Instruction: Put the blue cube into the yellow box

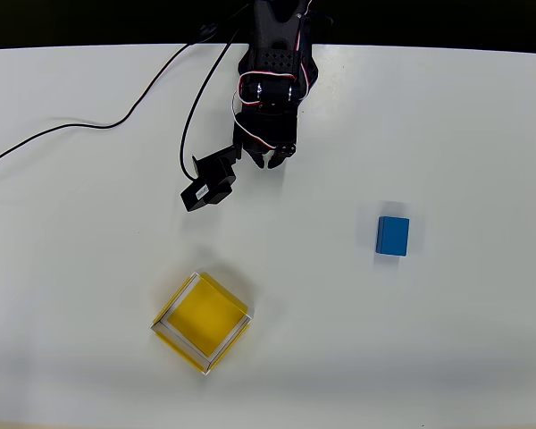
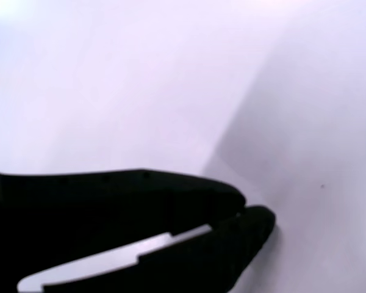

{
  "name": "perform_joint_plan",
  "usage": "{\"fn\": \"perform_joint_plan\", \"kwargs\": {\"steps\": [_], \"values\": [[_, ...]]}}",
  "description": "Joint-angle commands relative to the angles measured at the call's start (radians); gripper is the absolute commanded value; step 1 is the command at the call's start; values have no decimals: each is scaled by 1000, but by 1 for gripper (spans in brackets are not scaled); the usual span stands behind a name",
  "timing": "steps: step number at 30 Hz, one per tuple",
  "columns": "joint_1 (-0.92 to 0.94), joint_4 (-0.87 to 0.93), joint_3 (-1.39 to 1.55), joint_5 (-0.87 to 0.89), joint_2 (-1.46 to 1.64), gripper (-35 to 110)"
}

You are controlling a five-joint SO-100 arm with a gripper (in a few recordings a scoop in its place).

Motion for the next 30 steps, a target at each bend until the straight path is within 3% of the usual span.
{"fn": "perform_joint_plan", "kwargs": {"steps": [1,11,15,24,30], "values": [[-51,15,29,26,29,0],[-34,15,29,23,29,3],[-41,0,2,-52,-6,6],[-66,-235,-426,89,-408,31],[-137,-229,-792,207,-742,43]]}}
